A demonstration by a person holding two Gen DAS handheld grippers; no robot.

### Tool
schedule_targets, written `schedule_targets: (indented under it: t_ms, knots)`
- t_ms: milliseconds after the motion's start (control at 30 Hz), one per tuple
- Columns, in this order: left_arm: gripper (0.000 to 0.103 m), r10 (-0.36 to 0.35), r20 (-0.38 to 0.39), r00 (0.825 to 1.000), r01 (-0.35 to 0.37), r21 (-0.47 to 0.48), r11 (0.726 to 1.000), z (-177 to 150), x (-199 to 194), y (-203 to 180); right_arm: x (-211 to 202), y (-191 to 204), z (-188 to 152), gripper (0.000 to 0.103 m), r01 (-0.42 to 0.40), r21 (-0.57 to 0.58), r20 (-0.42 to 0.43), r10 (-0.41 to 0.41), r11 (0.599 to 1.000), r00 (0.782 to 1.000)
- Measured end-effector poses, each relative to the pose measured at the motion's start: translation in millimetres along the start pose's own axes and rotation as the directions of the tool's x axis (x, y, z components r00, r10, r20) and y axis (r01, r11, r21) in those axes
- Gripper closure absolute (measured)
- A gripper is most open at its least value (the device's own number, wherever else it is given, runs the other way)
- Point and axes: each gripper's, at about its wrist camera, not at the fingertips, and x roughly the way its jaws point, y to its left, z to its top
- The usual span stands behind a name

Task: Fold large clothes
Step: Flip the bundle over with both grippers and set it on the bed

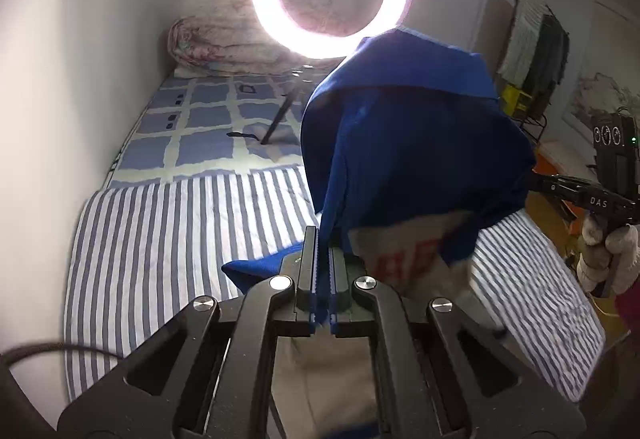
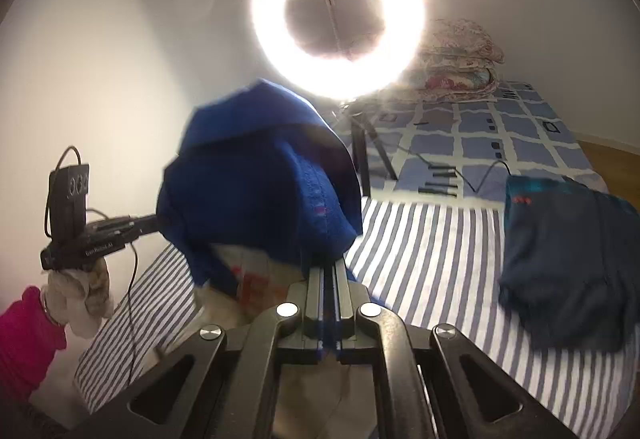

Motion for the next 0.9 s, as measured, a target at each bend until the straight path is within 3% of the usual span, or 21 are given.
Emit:
schedule_targets:
  t_ms: [267, 467, 633, 700, 767, 833, 900]
  knots:
    - [0.102, -0.005, -0.033, 0.999, 0.006, 0.032, 0.999, -71, -56, -31, -62, 43, -77, 0.103, -0.011, -0.012, -0.044, 0.01, 1.0, 0.999]
    - [0.102, 0.016, -0.123, 0.992, -0.01, 0.049, 0.999, -143, -70, -39, -81, 61, -145, 0.103, -0.013, 0.008, -0.109, 0.014, 1.0, 0.994]
    - [0.102, 0.084, -0.215, 0.973, -0.063, 0.102, 0.993, -201, -62, -44, -75, 70, -210, 0.103, 0.01, -0.006, -0.215, -0.011, 1.0, 0.976]
    - [0.102, 0.118, -0.266, 0.957, -0.086, 0.127, 0.988, -223, -55, -45, -64, 73, -239, 0.103, 0.036, -0.028, -0.291, -0.042, 0.999, 0.956]
    - [0.102, 0.133, -0.296, 0.946, -0.097, 0.135, 0.986, -235, -56, -46, -58, 75, -255, 0.103, 0.063, -0.04, -0.337, -0.073, 0.997, 0.939]
    - [0.102, 0.137, -0.306, 0.942, -0.101, 0.13, 0.986, -238, -67, -46, -68, 80, -259, 0.103, 0.099, -0.057, -0.326, -0.112, 0.993, 0.939]
    - [0.102, 0.137, -0.279, 0.951, -0.107, 0.12, 0.987, -231, -90, -49, -87, 86, -252, 0.089, 0.109, -0.055, -0.292, -0.12, 0.993, 0.949]
